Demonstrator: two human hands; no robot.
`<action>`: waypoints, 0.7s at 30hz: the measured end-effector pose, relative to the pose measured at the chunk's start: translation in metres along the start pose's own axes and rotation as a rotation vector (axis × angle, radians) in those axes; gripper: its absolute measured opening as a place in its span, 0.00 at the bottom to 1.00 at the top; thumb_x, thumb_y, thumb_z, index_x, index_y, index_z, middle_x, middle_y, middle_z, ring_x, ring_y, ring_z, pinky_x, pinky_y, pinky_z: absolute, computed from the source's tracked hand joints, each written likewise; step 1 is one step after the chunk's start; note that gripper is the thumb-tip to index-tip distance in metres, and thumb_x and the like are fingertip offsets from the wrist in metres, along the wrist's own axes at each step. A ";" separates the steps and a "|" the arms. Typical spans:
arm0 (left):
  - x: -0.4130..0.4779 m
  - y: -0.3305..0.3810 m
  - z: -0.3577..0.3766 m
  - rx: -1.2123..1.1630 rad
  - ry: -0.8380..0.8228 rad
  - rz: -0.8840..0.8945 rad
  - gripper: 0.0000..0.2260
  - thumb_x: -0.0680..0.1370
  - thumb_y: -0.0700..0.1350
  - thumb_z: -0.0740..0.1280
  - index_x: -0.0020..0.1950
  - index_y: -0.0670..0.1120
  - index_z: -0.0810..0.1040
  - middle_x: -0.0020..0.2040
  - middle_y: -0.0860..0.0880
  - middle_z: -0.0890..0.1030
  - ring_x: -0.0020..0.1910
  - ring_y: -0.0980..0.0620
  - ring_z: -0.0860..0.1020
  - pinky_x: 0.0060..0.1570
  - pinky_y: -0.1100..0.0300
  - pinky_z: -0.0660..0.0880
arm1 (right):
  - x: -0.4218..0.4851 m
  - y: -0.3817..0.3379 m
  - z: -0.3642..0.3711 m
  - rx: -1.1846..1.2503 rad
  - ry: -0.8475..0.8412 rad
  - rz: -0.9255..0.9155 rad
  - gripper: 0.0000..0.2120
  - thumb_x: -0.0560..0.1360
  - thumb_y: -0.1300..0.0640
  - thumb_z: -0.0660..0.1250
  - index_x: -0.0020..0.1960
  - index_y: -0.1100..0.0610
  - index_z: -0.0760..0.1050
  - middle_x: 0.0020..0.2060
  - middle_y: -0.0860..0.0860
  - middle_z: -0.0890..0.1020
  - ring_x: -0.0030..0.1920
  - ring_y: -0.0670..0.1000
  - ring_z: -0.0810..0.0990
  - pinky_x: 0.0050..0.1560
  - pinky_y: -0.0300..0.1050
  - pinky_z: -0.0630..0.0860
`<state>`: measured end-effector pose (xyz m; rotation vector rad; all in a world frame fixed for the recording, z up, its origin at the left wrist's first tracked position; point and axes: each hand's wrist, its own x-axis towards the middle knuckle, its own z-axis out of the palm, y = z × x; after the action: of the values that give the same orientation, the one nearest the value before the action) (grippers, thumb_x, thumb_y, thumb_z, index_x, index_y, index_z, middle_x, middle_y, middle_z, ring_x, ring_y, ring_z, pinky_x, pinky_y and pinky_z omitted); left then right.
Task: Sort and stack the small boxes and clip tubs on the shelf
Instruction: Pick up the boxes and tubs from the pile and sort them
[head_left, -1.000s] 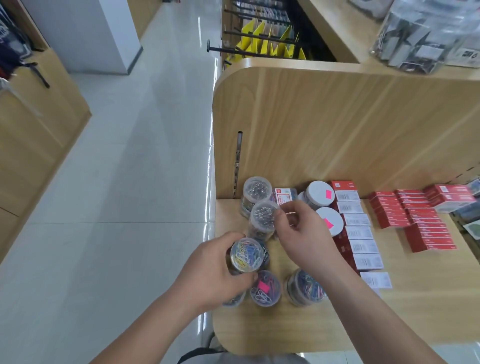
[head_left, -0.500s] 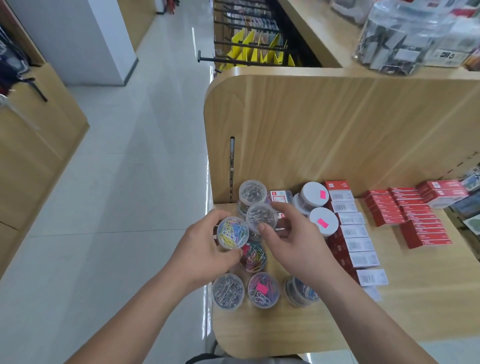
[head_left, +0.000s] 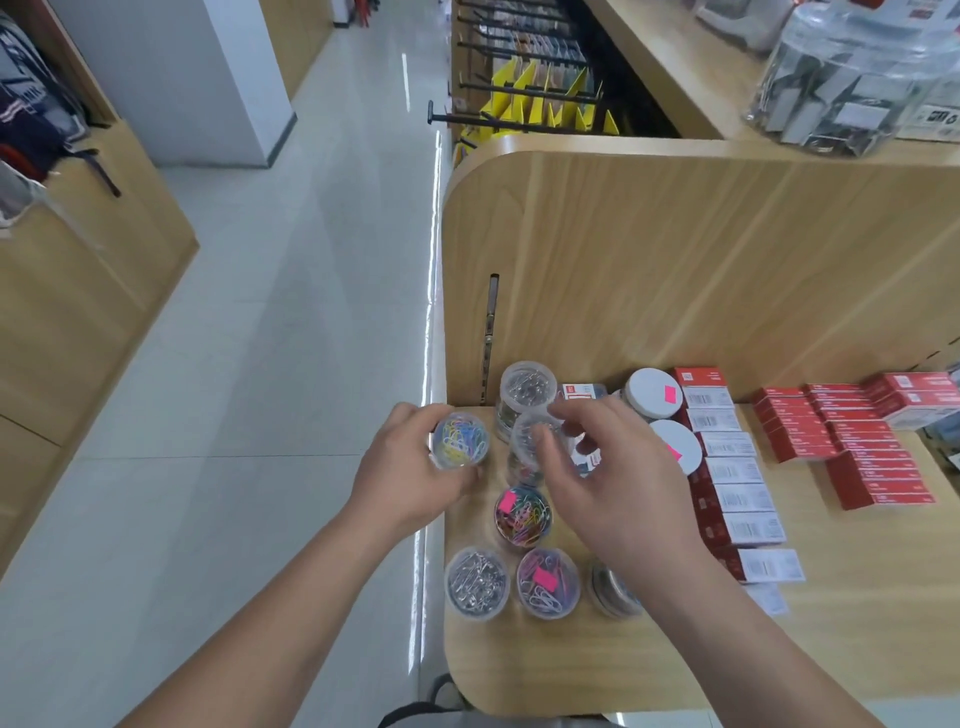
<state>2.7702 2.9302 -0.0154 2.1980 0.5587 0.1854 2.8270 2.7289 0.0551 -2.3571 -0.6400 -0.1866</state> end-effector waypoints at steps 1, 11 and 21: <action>0.006 -0.002 0.003 0.014 -0.007 0.007 0.21 0.68 0.51 0.80 0.57 0.62 0.77 0.51 0.57 0.73 0.44 0.62 0.76 0.42 0.64 0.72 | 0.000 -0.002 0.002 -0.007 -0.008 -0.027 0.09 0.77 0.44 0.66 0.53 0.45 0.81 0.43 0.41 0.79 0.45 0.44 0.78 0.40 0.47 0.78; 0.020 -0.014 0.011 -0.042 0.047 -0.037 0.27 0.73 0.45 0.77 0.70 0.52 0.72 0.62 0.56 0.74 0.45 0.61 0.81 0.51 0.54 0.80 | -0.028 0.002 0.000 -0.015 -0.157 0.078 0.07 0.78 0.43 0.68 0.45 0.44 0.81 0.36 0.39 0.81 0.39 0.43 0.79 0.37 0.46 0.77; -0.125 -0.011 0.001 0.053 -0.246 -0.002 0.23 0.64 0.59 0.79 0.53 0.59 0.72 0.55 0.64 0.75 0.56 0.64 0.74 0.47 0.67 0.70 | -0.057 0.021 0.042 -0.275 -0.144 -0.142 0.07 0.71 0.47 0.74 0.39 0.50 0.81 0.34 0.50 0.76 0.38 0.58 0.77 0.36 0.51 0.74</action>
<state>2.6557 2.8795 -0.0173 2.2296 0.4315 -0.1018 2.7864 2.7197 -0.0059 -2.6069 -0.9016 -0.1786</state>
